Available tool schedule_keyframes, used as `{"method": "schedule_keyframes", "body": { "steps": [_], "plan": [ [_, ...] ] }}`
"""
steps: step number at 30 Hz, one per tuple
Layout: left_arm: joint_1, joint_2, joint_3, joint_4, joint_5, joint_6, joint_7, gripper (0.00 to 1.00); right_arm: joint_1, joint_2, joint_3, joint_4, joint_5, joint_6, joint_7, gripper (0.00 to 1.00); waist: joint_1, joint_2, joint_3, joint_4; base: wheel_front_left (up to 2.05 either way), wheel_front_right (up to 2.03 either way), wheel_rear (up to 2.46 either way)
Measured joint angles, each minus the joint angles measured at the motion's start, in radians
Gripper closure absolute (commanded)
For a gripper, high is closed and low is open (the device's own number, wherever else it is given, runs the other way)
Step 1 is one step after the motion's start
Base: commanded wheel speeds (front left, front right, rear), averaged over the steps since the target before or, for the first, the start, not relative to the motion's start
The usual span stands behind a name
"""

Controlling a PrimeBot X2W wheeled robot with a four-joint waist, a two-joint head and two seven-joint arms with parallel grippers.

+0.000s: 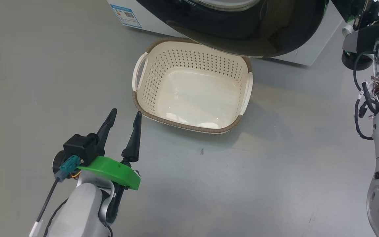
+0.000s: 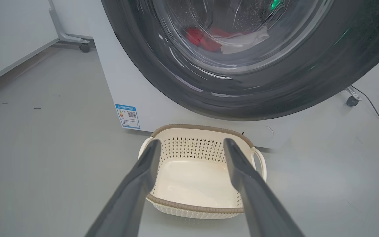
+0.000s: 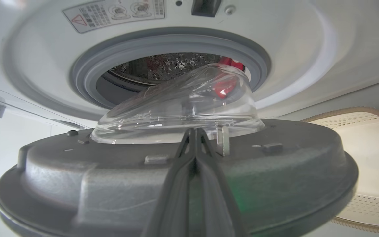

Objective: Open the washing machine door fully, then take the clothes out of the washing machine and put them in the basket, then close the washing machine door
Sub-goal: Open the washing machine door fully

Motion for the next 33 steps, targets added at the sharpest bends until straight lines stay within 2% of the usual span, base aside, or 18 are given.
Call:
{"method": "schedule_keyframes", "body": {
  "steps": [2,13,18,24,33],
  "plan": [
    [0.004,0.000,0.001,0.000,0.000,0.000,0.000,0.00,0.002,-0.001,0.001,-0.002,-0.005,0.007,-0.013,1.00,0.0000,0.0000,-0.003,-0.001,0.00,0.00,0.00],
    [0.014,0.000,0.007,0.016,0.010,0.000,0.000,0.00,0.049,-0.086,0.055,-0.029,-0.178,0.114,-0.142,1.00,0.0000,0.0000,-0.046,-0.010,0.00,0.00,0.00],
    [0.033,0.000,0.019,0.023,0.018,0.000,0.000,0.00,0.087,-0.107,0.104,-0.059,-0.263,0.133,-0.211,1.00,0.0000,0.0000,-0.080,-0.017,0.00,0.00,0.00],
    [0.062,0.001,0.034,0.034,0.028,0.001,0.000,0.00,0.166,-0.144,0.190,-0.103,-0.388,0.133,-0.300,1.00,0.0000,0.0000,-0.130,-0.033,0.00,0.00,0.00],
    [0.110,0.002,0.059,0.046,0.053,0.002,0.000,0.00,0.302,-0.149,0.315,-0.193,-0.476,0.133,-0.408,1.00,0.0000,0.0000,-0.211,-0.074,0.00,0.00,0.00]
  ]
}}
